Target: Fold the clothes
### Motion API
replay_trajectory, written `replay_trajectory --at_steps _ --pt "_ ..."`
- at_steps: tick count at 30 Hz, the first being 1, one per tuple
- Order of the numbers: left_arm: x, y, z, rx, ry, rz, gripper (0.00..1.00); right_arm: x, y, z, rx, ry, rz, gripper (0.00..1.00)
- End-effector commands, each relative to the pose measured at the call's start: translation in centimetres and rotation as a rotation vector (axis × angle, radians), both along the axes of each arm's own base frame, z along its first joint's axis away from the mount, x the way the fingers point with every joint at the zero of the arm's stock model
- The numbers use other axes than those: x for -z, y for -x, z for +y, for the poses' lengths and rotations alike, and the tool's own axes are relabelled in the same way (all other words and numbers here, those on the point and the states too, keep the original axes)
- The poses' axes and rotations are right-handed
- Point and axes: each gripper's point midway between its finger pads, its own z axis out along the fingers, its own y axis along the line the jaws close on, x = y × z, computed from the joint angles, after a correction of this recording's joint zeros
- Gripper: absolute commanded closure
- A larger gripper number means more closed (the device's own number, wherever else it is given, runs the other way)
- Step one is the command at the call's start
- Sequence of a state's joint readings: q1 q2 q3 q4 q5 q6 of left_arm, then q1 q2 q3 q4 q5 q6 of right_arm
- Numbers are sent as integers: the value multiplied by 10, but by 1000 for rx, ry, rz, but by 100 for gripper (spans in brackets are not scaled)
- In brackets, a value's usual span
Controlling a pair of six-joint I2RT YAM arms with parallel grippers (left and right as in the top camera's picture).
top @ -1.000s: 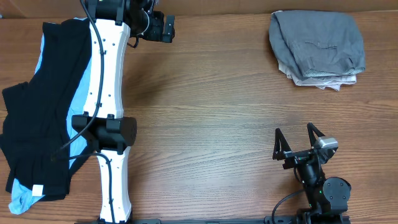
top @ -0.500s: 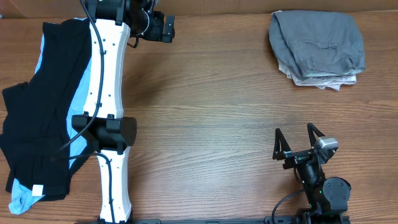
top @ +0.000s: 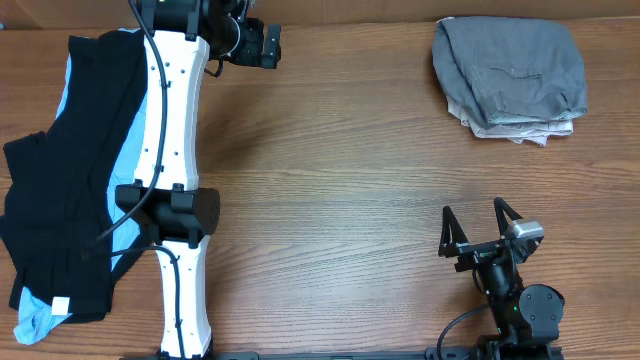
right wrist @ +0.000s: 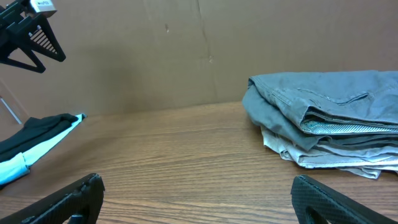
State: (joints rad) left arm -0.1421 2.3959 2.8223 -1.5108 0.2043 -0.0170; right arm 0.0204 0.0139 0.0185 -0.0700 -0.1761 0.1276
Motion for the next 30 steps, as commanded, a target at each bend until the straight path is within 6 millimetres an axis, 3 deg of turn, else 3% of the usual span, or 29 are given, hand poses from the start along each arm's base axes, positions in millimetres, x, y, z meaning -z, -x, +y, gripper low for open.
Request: replay_trajectory --at_steps 1,27,30 --pt "3 -1 3 -5 -6 4 0 2 0 -1 6 -4 -3 0" --pt "3 -1 3 -5 -6 4 0 2 0 -1 6 -4 -3 0" --pt "6 -1 11 -24 -52 8 0 2 0 -1 6 -4 -3 0"
